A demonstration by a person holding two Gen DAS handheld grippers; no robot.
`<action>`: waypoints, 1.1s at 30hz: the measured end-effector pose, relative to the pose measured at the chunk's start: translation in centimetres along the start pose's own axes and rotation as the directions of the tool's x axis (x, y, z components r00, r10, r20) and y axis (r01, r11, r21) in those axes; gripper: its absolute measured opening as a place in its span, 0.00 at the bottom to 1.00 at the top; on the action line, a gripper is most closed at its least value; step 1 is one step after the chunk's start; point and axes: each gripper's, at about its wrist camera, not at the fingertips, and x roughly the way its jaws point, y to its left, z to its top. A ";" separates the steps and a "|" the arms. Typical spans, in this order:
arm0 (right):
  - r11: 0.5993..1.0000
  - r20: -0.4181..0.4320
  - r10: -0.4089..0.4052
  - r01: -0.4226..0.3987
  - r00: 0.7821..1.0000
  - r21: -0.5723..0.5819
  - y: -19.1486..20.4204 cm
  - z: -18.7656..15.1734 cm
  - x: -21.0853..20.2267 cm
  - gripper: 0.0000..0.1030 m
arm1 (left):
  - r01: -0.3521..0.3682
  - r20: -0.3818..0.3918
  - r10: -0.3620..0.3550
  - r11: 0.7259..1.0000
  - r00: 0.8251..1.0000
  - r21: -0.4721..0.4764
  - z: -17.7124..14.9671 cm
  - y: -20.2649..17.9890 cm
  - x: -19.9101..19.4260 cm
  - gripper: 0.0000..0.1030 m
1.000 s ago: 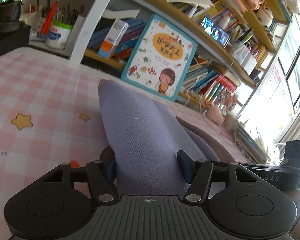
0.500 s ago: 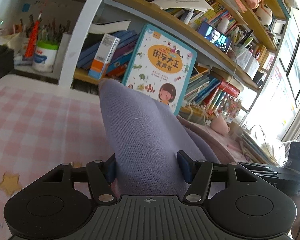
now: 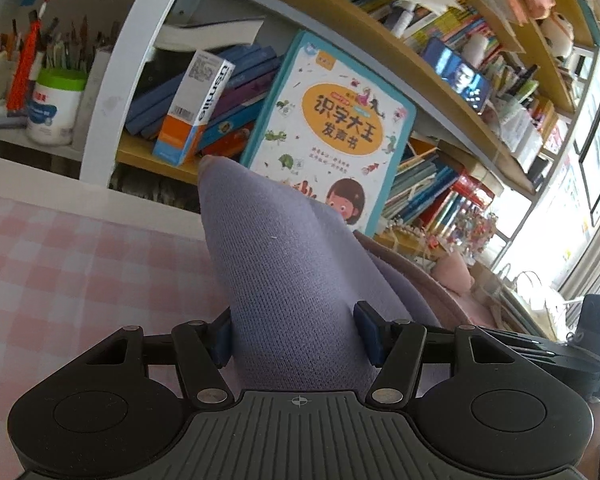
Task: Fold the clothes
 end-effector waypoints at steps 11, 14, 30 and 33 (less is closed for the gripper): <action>0.997 -0.014 0.010 -0.009 1.000 0.075 -4.3 0.6 5.5 0.22 | -0.047 0.014 0.048 0.999 0.999 -0.008 1.1 2.3 4.9 0.58; 0.995 -0.017 0.023 -0.021 1.000 0.096 -5.0 0.5 6.4 0.22 | -0.048 0.015 0.048 0.999 0.999 -0.016 1.0 3.0 5.5 0.58; 0.967 -0.015 0.018 -0.013 1.000 0.256 -7.3 -0.3 6.9 0.69 | -0.101 0.034 0.103 0.993 0.994 -0.059 0.7 4.3 6.0 0.79; 0.962 -0.024 -0.037 0.042 0.999 0.269 -7.2 -0.3 5.9 0.72 | -0.187 0.075 0.186 0.982 0.980 -0.003 0.6 2.8 4.3 0.79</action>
